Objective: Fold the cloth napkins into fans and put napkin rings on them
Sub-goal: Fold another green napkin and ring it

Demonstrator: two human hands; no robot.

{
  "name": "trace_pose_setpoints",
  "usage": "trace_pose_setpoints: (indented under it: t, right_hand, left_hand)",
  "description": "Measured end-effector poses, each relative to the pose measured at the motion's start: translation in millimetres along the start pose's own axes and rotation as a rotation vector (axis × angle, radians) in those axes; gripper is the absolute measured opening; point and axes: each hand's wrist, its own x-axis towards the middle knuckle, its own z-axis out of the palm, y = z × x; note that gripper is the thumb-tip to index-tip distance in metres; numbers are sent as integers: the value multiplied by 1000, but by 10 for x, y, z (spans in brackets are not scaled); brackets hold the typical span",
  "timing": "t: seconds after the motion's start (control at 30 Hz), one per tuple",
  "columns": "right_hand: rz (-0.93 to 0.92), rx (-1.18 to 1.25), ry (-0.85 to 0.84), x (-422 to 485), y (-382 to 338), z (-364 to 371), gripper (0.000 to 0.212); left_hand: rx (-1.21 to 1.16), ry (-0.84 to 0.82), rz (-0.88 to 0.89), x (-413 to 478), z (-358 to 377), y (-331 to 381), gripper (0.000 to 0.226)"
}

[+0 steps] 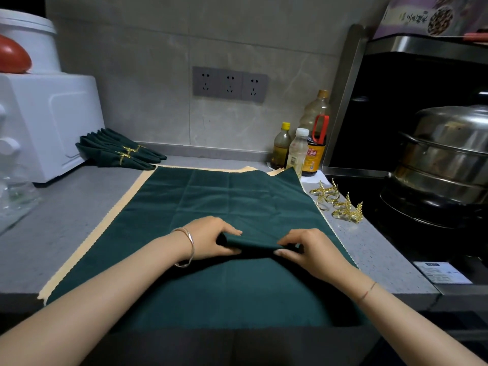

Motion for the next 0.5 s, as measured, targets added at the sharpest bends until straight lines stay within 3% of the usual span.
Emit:
trace_pose_setpoints:
  t: [0.1, 0.2, 0.27, 0.37, 0.5]
  right_hand:
    - [151, 259, -65, 68, 27, -34, 11]
    - [295, 456, -136, 148, 63, -53, 16]
    - [365, 508, -170, 203, 91, -66, 20]
    - [426, 545, -193, 268, 98, -82, 20]
    - [435, 505, -219, 339, 76, -84, 21]
  left_hand:
    - [-232, 135, -56, 102, -45, -105, 28]
    - [-350, 163, -157, 219, -41, -186, 48]
    - [-395, 174, -184, 296, -16, -246, 51]
    - [-398, 191, -218, 379, 5, -253, 29]
    - [-354, 222, -245, 456, 81, -283, 40]
